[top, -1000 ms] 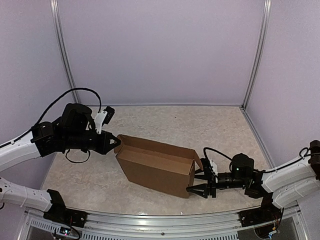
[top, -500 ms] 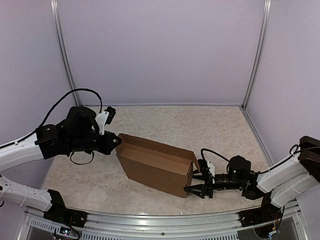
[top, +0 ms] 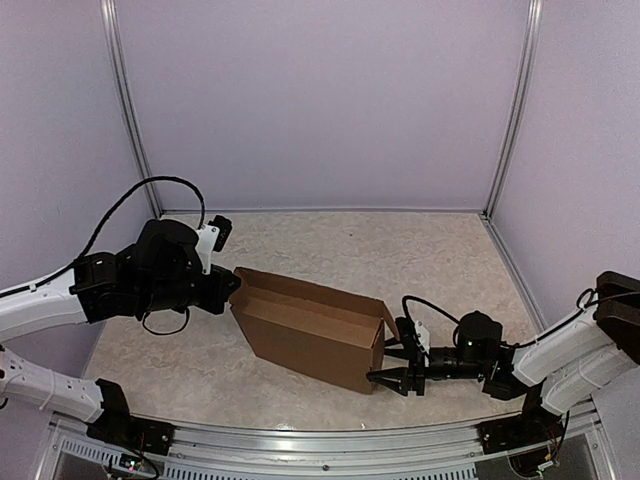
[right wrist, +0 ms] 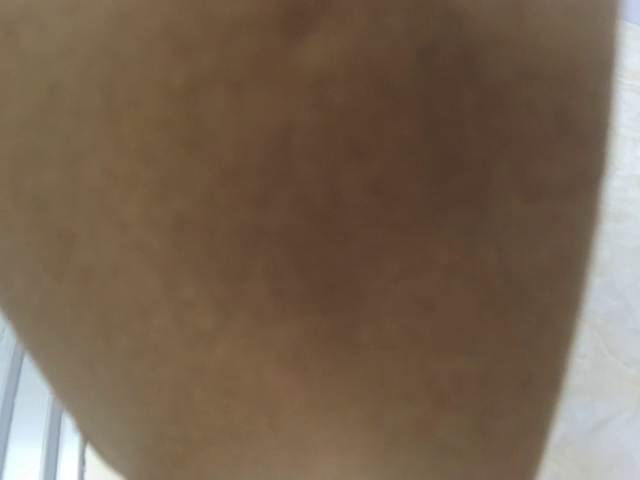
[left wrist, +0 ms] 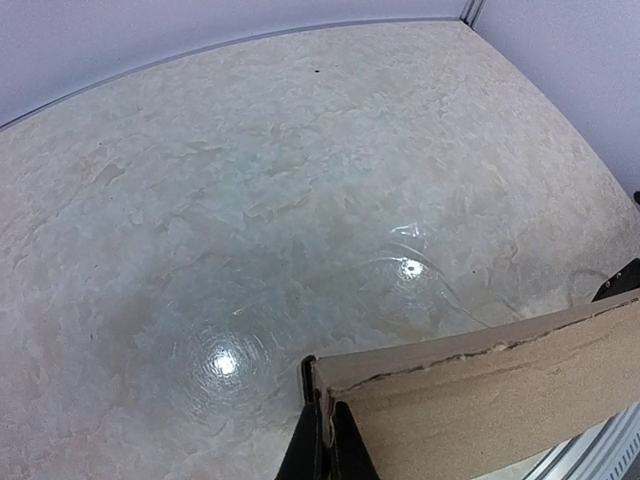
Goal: Fold the paper box
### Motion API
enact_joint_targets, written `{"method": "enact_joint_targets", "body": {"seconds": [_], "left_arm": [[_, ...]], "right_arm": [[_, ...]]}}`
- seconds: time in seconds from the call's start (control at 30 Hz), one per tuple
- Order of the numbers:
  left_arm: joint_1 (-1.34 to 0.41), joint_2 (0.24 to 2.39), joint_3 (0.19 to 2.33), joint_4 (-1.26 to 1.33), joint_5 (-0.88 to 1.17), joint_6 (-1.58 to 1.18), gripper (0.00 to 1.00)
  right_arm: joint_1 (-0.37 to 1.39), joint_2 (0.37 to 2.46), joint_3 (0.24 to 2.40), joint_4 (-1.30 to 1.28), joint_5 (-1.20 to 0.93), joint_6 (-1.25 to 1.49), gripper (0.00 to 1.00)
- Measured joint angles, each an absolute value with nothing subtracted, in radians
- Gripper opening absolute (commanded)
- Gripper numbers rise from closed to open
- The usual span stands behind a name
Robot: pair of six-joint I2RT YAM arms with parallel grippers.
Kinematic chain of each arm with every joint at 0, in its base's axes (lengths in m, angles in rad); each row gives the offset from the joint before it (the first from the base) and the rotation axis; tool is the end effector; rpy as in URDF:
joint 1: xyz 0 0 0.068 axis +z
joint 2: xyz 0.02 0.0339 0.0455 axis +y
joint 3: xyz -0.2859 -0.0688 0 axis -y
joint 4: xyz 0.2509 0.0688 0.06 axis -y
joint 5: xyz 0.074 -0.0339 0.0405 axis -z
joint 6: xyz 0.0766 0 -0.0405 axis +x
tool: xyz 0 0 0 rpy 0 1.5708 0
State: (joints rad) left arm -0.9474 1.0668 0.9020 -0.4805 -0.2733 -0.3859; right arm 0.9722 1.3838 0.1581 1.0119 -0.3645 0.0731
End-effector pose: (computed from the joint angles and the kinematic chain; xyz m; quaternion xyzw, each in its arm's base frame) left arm 0.1670 -0.1968 0.2930 0.1872 0.8686 -0.1777 0.4229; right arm 0.1186 0.2223 0.1477 -0.4352 0.6401 0.4304 0.4644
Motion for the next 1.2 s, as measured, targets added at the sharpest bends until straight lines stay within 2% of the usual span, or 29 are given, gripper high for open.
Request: {"method": "enact_joint_targets", "body": {"seconds": [0.43, 0.73, 1.0, 1.2], "left_arm": [[-0.998, 1.1, 0.914, -0.482, -0.365, -0.387, 0.0], [-1.03, 1.111, 0.91, -0.465, -0.402, -0.414, 0.0], [-1.038, 1.102, 0.898, -0.461, -0.421, -0.427, 0.0], [-1.068, 1.116, 0.898, -0.457, -0.457, -0.433, 0.0]], "right_arm": [[0.982, 1.405, 0.152, 1.033, -0.347, 0.093, 0.27], [0.985, 1.408, 0.136, 1.046, -0.343, 0.1, 0.43], [0.986, 1.366, 0.131, 1.037, -0.33, 0.111, 0.49], [0.987, 1.339, 0.109, 1.033, -0.318, 0.125, 0.6]]}}
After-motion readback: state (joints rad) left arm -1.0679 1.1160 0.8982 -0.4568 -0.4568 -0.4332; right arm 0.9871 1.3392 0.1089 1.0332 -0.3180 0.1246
